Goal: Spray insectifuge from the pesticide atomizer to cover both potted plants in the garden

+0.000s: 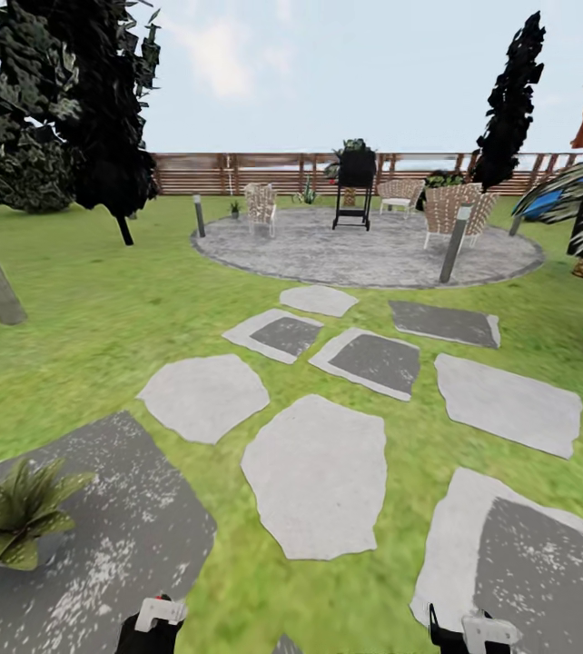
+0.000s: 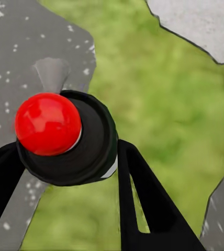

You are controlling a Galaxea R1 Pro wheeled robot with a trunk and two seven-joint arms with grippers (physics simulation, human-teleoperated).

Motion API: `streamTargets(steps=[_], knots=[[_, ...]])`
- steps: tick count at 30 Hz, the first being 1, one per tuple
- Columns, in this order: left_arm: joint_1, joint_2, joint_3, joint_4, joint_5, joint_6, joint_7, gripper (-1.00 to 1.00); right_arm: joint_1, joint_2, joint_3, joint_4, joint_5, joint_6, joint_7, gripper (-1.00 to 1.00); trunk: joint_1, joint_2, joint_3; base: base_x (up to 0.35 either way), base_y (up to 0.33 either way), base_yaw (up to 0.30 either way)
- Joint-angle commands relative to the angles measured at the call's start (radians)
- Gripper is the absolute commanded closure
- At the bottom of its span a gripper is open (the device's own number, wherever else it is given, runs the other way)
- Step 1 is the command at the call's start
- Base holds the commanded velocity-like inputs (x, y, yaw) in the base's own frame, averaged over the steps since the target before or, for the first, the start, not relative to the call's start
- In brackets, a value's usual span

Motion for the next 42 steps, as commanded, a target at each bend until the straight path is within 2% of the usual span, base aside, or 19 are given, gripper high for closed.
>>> streamTargets(steps=[1, 8, 26, 37, 42], knots=[[0.000, 0.001, -0.007, 0.000, 0.010, -0.003, -0.004, 1.00, -0.001, 0.000, -0.004, 0.002, 0.011, -0.002, -0.007, -1.00, 0.000, 0.000, -0.001, 0.000, 0.000, -0.287], [0.000, -0.001, -0.007, 0.001, 0.009, -0.003, -0.004, 1.00, -0.001, 0.000, -0.004, 0.002, 0.011, -0.002, -0.007, -1.00, 0.000, 0.000, 0.000, 0.216, 0.000, -0.230], [0.000, 0.003, -0.004, 0.001, 0.014, -0.002, -0.001, 1.00, -0.001, 0.000, -0.002, 0.005, 0.019, -0.001, 0.000, -1.00, 0.000, 0.000, 0.000, 0.339, 0.000, -0.004], [0.000, 0.004, -0.004, 0.001, 0.017, -0.003, -0.001, 1.00, -0.001, 0.000, -0.001, 0.006, 0.021, -0.001, 0.000, -1.00, 0.000, 0.000, 0.012, 0.340, 0.000, 0.000], [0.000, 0.005, -0.004, 0.001, 0.017, -0.002, -0.001, 1.00, -0.001, 0.003, -0.001, 0.124, 0.020, 0.000, -0.002, -1.00, 0.000, 0.000, 0.013, 0.340, 0.000, 0.000]])
